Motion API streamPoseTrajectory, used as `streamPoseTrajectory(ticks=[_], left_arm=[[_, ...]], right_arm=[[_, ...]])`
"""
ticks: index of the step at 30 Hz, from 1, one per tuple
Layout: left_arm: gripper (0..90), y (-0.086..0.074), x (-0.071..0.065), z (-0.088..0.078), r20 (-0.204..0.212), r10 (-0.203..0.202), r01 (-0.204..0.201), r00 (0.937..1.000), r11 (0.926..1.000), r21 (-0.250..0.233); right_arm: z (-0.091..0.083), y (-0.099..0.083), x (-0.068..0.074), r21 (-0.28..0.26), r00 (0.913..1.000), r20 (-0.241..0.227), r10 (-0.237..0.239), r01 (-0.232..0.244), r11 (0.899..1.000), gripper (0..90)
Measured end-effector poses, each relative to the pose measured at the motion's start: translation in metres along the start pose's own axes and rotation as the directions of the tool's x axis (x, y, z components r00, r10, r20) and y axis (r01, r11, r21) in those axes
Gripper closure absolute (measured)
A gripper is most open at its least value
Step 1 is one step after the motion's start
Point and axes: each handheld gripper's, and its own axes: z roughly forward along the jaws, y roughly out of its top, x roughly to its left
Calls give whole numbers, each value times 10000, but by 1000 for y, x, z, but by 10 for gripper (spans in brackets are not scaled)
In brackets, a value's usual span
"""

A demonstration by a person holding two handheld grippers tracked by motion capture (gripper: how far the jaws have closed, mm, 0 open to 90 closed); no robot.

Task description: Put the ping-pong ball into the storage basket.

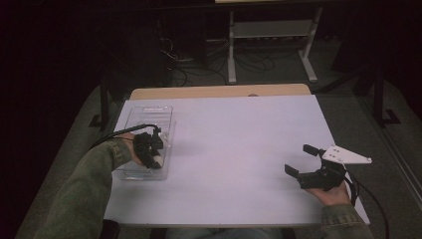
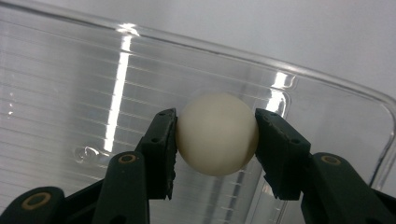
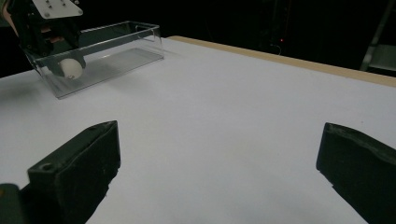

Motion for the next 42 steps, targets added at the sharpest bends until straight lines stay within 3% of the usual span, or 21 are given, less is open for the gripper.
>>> streamPoseTrajectory(ticks=[9, 14, 25, 38, 42], left_arm=[[493, 0, -1, 4, 116, -49, 48, 9999, 9999, 142], [377, 1, 1, 1, -56, -387, 389, 9992, 9986, 362], [189, -3, 4, -11, -520, -964, 966, 9940, 9953, 19], [0, -4, 3, -34, -532, -903, 876, 9945, 9948, -521], [0, -5, 0, -41, -674, -906, 848, 9936, 9929, -837]], right_arm=[[0, 0, 0, 21, 10000, -6, -8, 8, 10000, 0], [1, 0, 0, 31, 10000, -7, -2, 2, 10000, 0], [1, -1, 0, 95, 10000, -54, 9, -8, 10000, 0], [1, -1, 0, 71, 10000, -33, 32, -31, 10000, 0], [1, 0, 0, 54, 10000, -29, 15, -15, 10000, 0]])
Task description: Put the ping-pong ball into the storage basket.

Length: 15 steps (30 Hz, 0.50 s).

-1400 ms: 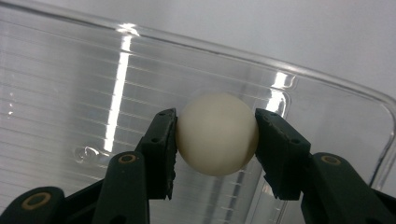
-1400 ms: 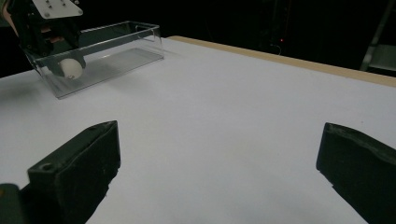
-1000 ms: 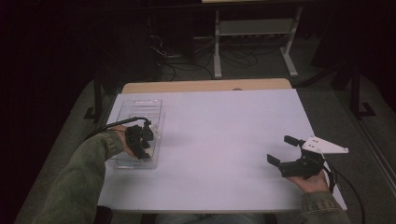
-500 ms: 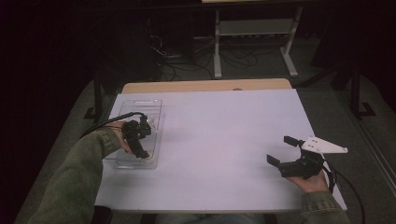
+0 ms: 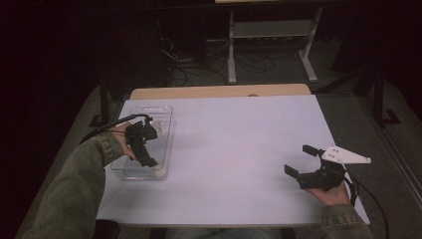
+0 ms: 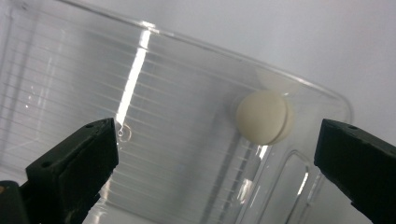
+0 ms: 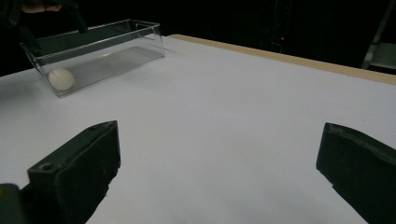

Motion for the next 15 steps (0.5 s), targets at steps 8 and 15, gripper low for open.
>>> streamPoseTrajectory(ticks=[8, 15], left_arm=[[0, -2, -4, -9, -17, -61, 61, 10000, 9991, -413], [0, -5, -5, -13, 35, -371, 372, 9993, 9941, -1015]], right_arm=[[0, 0, 0, -9, 10000, 14, 5, -5, 10000, 0], [-1, 0, 0, -14, 10000, 7, -7, 7, 10000, 0]])
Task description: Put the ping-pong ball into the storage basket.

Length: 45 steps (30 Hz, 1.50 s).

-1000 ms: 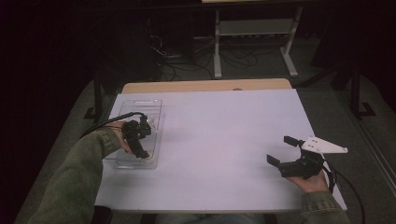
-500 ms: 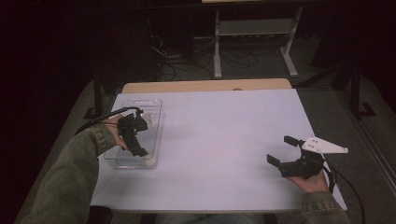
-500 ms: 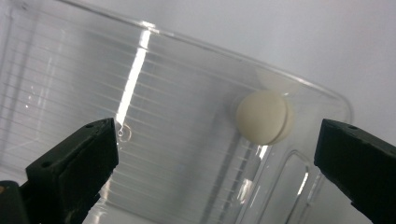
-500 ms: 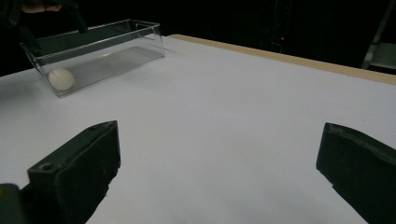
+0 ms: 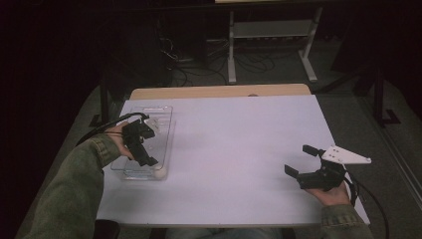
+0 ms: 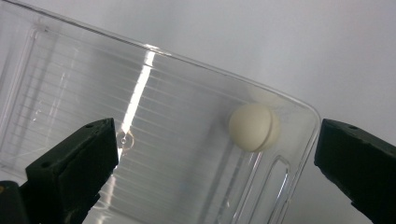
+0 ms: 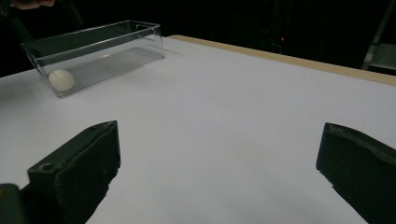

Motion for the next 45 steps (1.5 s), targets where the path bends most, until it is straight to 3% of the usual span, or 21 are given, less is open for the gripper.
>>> streamPoseTrajectory(ticks=[12, 25, 29, 36, 39, 45], left_arm=[[0, -13, -6, -12, -163, -397, 372, 9991, 9911, -1281], [0, -28, -10, -15, -393, -934, 812, 9949, 9669, -2420], [0, -31, -12, -14, -488, -1066, 893, 9931, 9573, -2748], [0, -41, -15, -12, -690, -1519, 1190, 9860, 9302, -3472], [0, -45, -17, -12, -820, -1627, 1233, 9833, 9257, -3576], [0, -49, -24, -15, -941, -1901, 1346, 9773, 8987, -4175]], right_arm=[[0, 0, 0, 14, 10000, -9, 12, -12, 10000, 0], [0, 0, 0, 2, 10000, -19, 3, -3, 10000, 0], [0, 0, 0, -1, 10000, -18, -3, 3, 10000, 0], [1, 0, 0, -17, 10000, -40, 9, -9, 10000, 0], [1, 1, 0, -26, 10000, -48, -1, 1, 10000, 0], [2, 1, 0, -27, 10000, -52, -7, 7, 10000, 0]])
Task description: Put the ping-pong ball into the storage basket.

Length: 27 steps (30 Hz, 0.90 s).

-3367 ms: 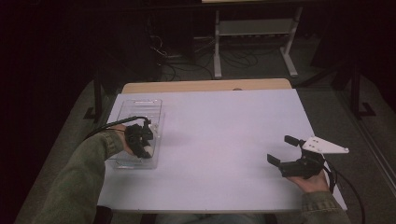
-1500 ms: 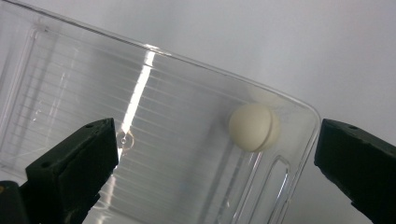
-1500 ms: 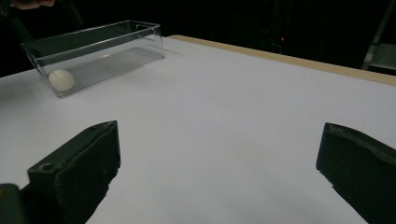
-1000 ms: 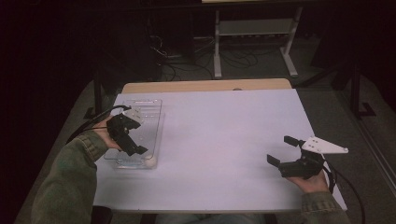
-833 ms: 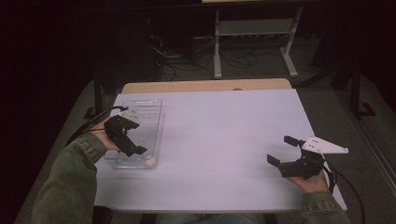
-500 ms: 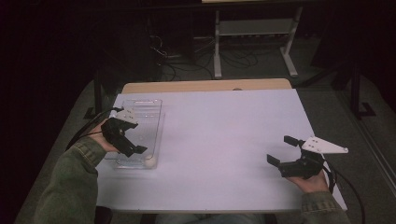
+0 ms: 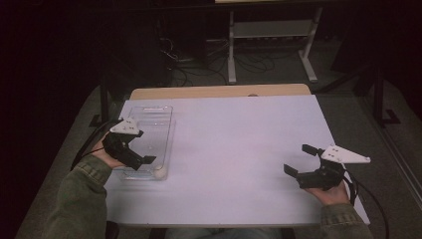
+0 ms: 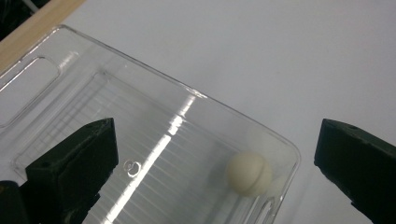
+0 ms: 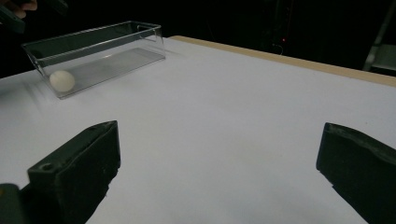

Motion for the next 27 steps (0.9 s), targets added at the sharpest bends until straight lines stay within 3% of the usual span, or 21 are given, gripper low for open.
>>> streamPoseTrajectory(ticks=[7, 16, 21, 27], left_arm=[[0, -7, -3, -4, -303, -290, 269, 9991, 9974, -672], [0, -15, -13, -10, -634, -414, 324, 9971, 9900, -1375], [0, -24, -13, -14, -674, -925, 769, 9934, 9756, -2054], [0, -36, -14, -13, -705, -1289, 1087, 9891, 9648, -2397]], right_arm=[[1, 0, 0, -8, 10000, -21, -25, 25, 10000, 0], [1, 0, 0, -10, 10000, -20, -3, 3, 10000, 0], [1, 1, 0, -15, 10000, -19, -12, 12, 10000, 0], [1, 1, 0, -34, 10000, -21, -4, 4, 10000, 0]])
